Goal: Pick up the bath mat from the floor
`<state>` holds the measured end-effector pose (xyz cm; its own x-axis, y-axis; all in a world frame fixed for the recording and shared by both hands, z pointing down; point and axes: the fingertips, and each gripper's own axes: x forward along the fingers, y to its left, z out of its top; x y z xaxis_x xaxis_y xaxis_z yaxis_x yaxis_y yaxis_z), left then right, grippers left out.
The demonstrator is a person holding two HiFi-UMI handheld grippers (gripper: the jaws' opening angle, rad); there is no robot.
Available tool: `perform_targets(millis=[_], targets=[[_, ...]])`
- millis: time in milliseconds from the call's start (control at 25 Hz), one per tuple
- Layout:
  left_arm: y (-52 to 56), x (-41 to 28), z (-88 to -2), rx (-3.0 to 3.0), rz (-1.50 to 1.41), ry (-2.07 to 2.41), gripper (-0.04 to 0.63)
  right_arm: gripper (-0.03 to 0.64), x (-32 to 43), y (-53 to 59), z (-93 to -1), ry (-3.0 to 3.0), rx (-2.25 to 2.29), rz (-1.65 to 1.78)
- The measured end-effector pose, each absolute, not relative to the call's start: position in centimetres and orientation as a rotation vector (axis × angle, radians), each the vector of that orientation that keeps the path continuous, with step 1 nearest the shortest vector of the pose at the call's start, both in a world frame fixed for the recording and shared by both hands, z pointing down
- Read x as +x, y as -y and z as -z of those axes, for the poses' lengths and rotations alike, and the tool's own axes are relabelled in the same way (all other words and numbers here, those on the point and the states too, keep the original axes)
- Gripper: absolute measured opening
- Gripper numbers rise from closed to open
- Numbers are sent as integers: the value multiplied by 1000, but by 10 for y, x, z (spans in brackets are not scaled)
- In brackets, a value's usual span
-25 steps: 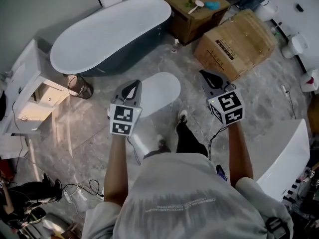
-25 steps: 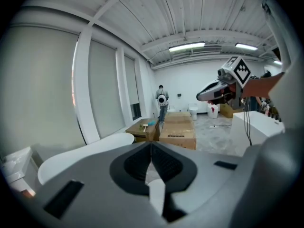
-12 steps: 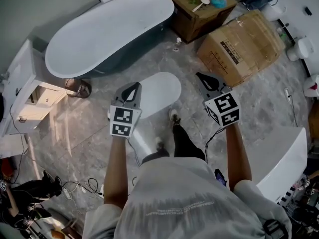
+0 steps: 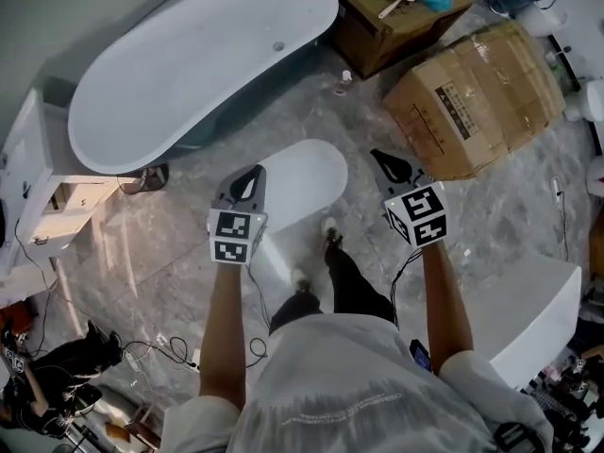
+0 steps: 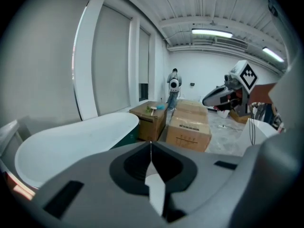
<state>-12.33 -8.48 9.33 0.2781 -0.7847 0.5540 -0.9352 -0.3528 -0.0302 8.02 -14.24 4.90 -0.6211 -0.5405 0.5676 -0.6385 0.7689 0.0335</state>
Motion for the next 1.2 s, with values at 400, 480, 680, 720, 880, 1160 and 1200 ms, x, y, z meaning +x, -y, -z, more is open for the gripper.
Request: perform_targets(millis=[400,480,680,720,880,1160,1200], targets=[[168,-126,-218,2180,-658,1586,18,15,75,211,-191,2381,853,-343],[169,-123,-249,2169,-650,1548,18,15,74,217,-221,2373,866,-376],[151,-120,-323,2139,-648,1468,18,15,69,209,-290,2350,842,-418],[145,-120,-337,2127,-642,1457,18,15,69,205,-303,2346,837,-422],[125,-127,-394,2090,-620,1441,18,17,69,193,-352,2338,834,-421],[117,-127,-524,2104,-647,1384,18,17,85,188,-482,2331,880,-454],[124,-125,-545,2125,-654,1368,18,17,86,192,-507,2327,892,-453]])
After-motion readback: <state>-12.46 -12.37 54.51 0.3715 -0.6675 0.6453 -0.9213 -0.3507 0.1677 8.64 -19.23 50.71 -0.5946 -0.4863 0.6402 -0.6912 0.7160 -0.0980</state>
